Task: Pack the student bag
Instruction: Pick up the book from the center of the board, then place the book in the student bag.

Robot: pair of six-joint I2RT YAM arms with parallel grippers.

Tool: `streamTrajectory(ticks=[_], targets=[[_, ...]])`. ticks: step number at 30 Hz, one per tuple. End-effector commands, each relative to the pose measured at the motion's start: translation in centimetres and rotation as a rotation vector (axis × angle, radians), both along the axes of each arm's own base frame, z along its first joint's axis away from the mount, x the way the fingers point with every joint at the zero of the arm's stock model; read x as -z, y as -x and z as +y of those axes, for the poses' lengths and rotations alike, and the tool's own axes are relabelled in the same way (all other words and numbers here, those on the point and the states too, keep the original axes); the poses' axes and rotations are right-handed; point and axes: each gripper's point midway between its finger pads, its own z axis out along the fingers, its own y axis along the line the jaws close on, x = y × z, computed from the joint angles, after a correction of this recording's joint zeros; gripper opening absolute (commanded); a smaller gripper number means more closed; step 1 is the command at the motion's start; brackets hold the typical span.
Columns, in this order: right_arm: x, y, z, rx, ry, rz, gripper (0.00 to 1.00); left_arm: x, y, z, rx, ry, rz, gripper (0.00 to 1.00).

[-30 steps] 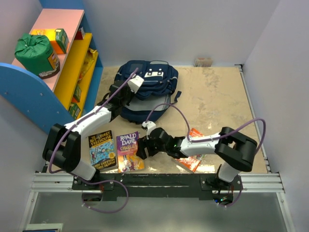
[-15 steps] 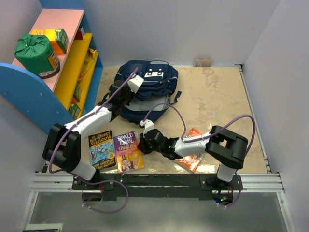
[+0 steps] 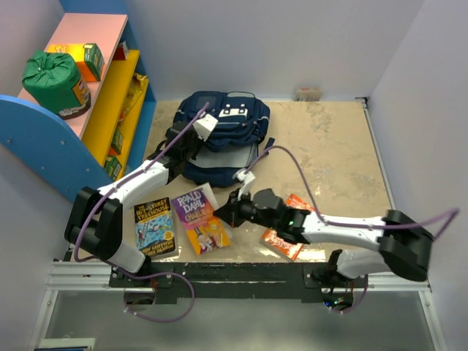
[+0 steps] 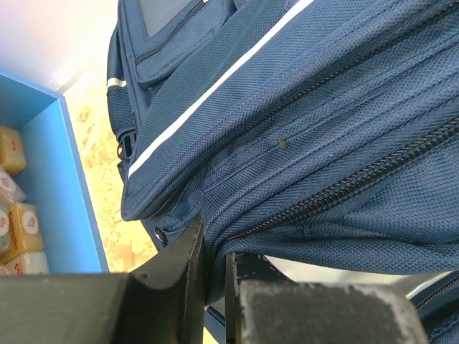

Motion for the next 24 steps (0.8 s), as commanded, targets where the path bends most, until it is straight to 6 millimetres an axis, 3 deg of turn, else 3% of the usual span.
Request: streamTrajectory(ticks=[1,2,5,13,18,24], targets=[[-7.2,-2.1,-3.4,0.078,-0.182,-0.050,0.00,-4.8,-2.2,-0.2,-0.060,0.085,-0.137,0.00],[-9.1,-2.2,-4.6,0.101,-0.231,-0.059,0.00,-4.9,-2.3,-0.2,-0.060,0.084,-0.138,0.00],[-9.4,-3.4,-7.6,0.177,-0.229,-0.059,0.00,-4.8,-2.4,-0.3,-0.058,0.086,-0.136,0.00],[-6.2,-9.6,-12.5,0.417,-0.130,0.044,0.00,-5.6,-2.1,-0.3,-0.058,0.098,-0.148,0.00],[-3.5,-12.0,-13.3,0.462,-0.148,0.192,0.00,-5.9,-1.3,-1.3,0.008,0.128,-0.127,0.00],[-3.9,-14.7,-11.8,0.460,-0.276,0.260,0.00,-5.6,2.1,-4.7,0.264,0.189,-0.076,0.00]])
